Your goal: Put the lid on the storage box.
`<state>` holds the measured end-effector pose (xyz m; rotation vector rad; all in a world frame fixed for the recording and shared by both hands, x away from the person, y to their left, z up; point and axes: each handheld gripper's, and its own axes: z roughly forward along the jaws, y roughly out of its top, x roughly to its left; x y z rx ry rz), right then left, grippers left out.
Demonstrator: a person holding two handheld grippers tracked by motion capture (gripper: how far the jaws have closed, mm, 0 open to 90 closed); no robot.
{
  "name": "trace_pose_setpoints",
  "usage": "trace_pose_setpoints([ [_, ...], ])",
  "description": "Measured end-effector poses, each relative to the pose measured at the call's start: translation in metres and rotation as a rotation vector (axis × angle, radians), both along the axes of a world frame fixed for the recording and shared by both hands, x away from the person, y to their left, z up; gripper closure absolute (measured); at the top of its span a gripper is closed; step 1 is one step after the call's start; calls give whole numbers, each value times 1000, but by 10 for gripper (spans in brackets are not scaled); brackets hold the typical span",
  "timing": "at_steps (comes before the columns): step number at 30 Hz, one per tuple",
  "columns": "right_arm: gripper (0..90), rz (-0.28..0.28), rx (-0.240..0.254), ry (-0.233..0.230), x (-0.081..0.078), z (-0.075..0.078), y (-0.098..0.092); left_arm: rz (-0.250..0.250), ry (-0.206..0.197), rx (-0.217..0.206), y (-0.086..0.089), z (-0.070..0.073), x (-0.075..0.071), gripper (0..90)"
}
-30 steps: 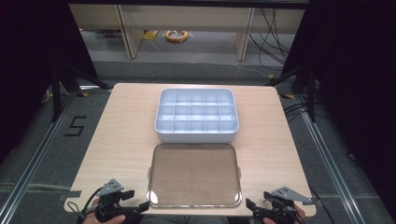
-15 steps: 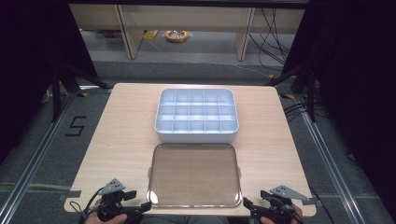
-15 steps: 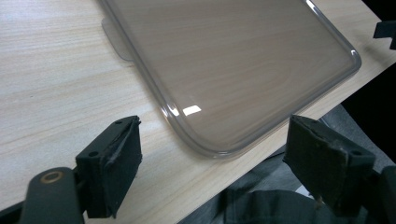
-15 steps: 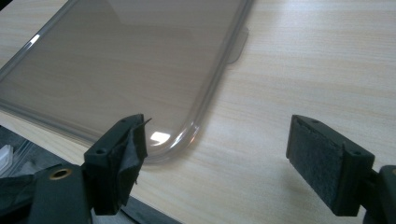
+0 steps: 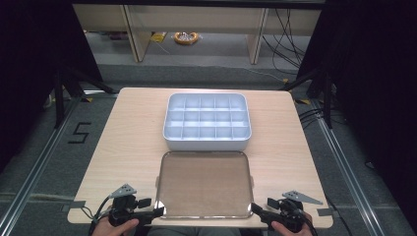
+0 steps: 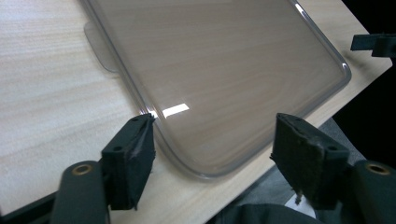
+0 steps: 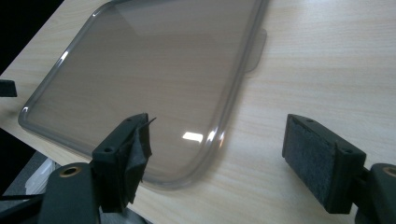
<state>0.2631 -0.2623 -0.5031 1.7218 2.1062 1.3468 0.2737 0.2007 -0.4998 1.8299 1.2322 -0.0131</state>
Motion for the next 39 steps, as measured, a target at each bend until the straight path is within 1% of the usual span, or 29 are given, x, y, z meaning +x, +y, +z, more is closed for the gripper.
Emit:
trace_pose_setpoints([
  [1,249,12,-14,-17,2,-1,0,-1,4,8,1,0,2,323],
  [2,250,0,3,19,1,1,3,-1,4,8,1,0,2,328],
  [5,250,11,-6,-6,6,-1,4,10,20,-5,2,-2,9,360],
  [6,252,-6,2,28,6,1,7,1,31,-17,3,-2,12,381],
  [7,252,-6,3,29,7,1,7,-11,37,-7,5,-3,14,387],
  [9,252,-9,15,25,9,0,8,-5,46,-7,5,-4,18,395],
  [10,253,0,-6,8,11,-1,7,-3,57,-1,5,-6,21,399],
  [12,254,13,-7,-2,13,-1,6,17,60,-5,4,-7,24,400],
  [13,254,7,-19,-4,14,-2,7,0,60,9,5,-7,26,402],
  [14,255,-2,11,29,13,0,9,0,60,9,5,-7,26,403],
  [15,255,8,-10,1,16,-2,8,4,71,16,4,-9,29,409],
  [16,255,2,-1,15,16,-1,9,1,72,20,4,-10,29,415],
  [17,255,-9,4,11,17,-2,10,27,81,17,2,-11,29,415],
  [18,257,-2,-17,8,20,-2,10,28,85,15,2,-11,30,417],
  [22,259,6,-10,8,24,-3,12,2,88,25,2,-12,31,426],
  [23,261,-7,19,48,25,-3,15,6,99,24,2,-13,32,425],
  [25,269,12,10,31,29,-7,14,3,102,23,2,-14,32,434],
  [26,273,12,8,35,30,-7,15,29,105,12,0,-14,33,435],
  [27,281,14,13,45,31,-7,16,19,105,10,0,-14,32,437],
  [28,288,12,24,49,32,-8,18,-1,104,24,1,-14,32,438],
  [29,288,-4,42,72,32,-8,21,1,102,23,1,-14,32,438],
  [30,296,17,45,71,33,-9,19,1,101,24,1,-14,32,440],
  [31,315,5,61,88,33,-10,22,1,100,23,1,-14,32,443],
  [32,306,1,100,107,32,-10,24,1,98,22,1,-14,32,444],
  [33,310,-9,99,114,32,-9,25,2,93,26,1,-14,32,446],
  [35,322,6,61,71,34,-12,23,2,90,26,1,-14,31,460],
  [37,337,2,73,80,33,-11,22,3,85,28,1,-15,31,478],
  [38,355,-12,81,81,33,-12,22,7,79,32,1,-15,31,478],
  [39,413,-62,139,123,31,-12,21,28,75,31,1,-16,30,508],
])
